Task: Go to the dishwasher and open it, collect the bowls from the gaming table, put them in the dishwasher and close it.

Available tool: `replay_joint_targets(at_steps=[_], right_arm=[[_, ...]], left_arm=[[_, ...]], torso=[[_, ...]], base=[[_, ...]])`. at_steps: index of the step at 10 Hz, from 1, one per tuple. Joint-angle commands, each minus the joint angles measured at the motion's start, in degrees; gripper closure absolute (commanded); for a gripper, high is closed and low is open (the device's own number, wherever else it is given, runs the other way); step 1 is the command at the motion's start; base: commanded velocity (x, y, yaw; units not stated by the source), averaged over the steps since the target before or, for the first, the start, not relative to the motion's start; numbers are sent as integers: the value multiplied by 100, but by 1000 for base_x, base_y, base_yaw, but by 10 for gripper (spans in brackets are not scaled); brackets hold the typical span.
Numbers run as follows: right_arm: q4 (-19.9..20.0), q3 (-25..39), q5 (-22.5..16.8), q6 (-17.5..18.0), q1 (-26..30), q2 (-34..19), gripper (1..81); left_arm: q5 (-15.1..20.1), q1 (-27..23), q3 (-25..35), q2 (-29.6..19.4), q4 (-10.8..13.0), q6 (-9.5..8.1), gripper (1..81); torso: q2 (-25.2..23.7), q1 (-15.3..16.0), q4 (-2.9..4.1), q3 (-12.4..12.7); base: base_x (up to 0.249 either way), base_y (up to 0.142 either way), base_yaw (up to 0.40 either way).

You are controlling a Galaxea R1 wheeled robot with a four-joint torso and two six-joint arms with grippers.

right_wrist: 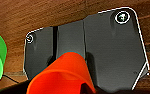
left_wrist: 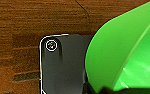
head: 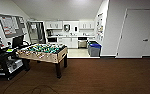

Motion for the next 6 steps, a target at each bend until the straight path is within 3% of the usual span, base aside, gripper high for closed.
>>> replay_joint_targets(at_steps=[1, 6], right_arm=[[-97, 23, -191, -22, 318, 7, 811], [-97, 23, -191, -22, 310, 7, 811]], left_arm=[[274, -352, 21, -46, 8, 28, 811], [274, -352, 21, -28, 35, 37, 811]], torso=[[0, 0, 0, 0], [0, -5, 0, 0]], base=[[82, 0, 0], [109, 0, 0]])
